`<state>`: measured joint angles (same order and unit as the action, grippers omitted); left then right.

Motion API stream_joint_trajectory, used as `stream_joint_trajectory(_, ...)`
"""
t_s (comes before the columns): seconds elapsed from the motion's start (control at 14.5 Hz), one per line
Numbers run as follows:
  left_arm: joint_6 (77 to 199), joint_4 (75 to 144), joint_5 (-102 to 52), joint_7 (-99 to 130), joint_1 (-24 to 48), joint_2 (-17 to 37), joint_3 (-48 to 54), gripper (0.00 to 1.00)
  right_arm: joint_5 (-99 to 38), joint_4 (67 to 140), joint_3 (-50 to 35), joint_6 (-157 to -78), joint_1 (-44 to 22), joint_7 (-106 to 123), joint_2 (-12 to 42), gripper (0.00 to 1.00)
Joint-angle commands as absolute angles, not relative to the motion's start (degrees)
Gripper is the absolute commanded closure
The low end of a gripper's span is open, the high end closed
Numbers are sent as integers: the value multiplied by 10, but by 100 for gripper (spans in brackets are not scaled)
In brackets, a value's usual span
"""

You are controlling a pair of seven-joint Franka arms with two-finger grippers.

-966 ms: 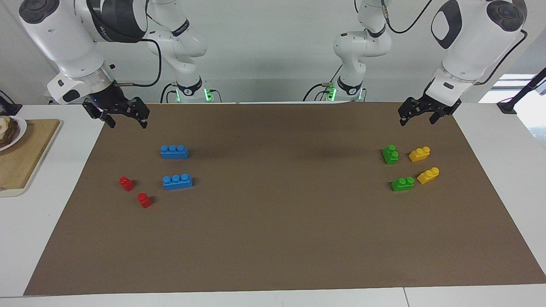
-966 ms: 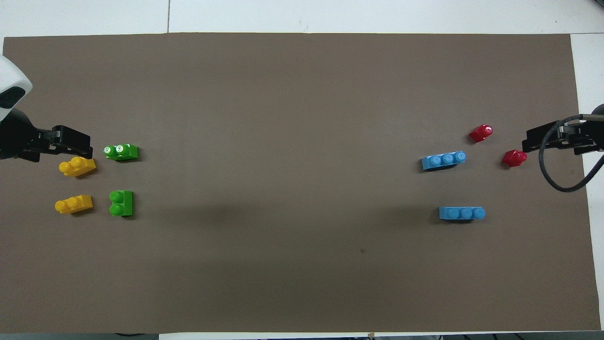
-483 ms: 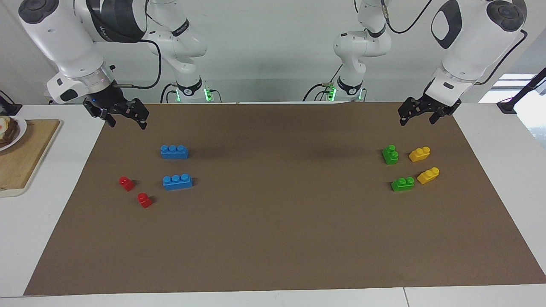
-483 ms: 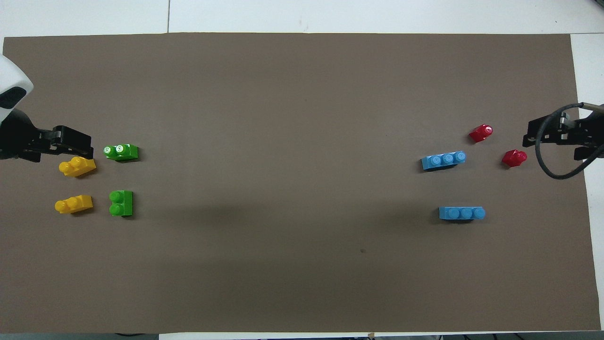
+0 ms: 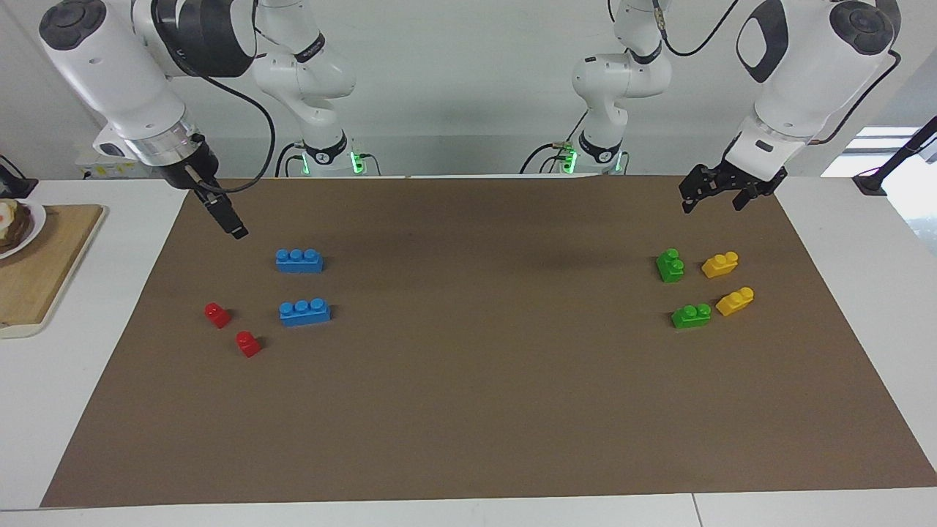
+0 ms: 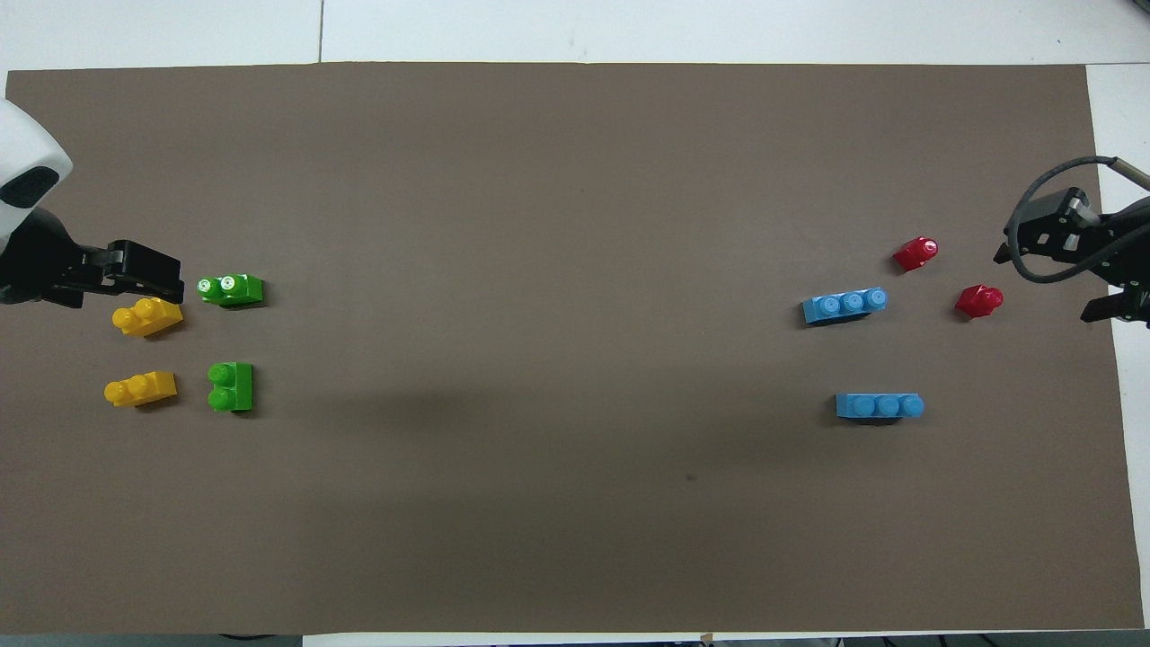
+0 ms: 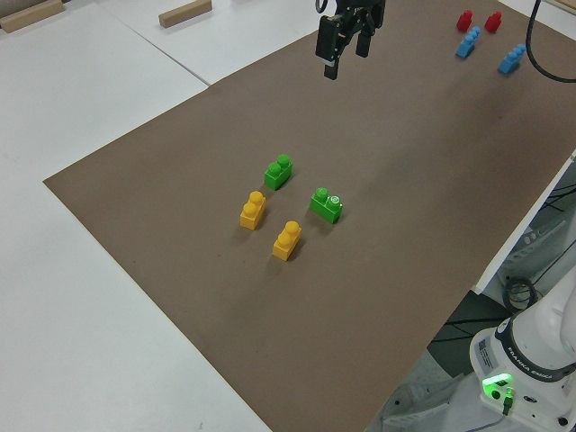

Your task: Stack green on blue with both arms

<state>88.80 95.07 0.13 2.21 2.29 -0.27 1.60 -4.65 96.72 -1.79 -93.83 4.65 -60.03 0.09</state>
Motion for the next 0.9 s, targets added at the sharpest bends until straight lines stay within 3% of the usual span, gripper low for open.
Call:
stream_joint_trajectory(0.0,914,985,9,15,20,-27,12,0,-88,984,-19,-967,57,-674,11,0)
stream_joint_trajectory(0.34,978,1034,8,15,-12,-28,12,0,-143,990,-19,-993,93,-674,60,0)
stream_joint_trajectory(0.55,1042,1108,9,7,-16,-46,11,0,-177,1012,-19,-1033,108,-668,87,0)
stream_joint_trajectory(0.83,1050,1145,9,5,-41,-56,12,0,-179,1054,-19,-1099,103,-621,103,0)
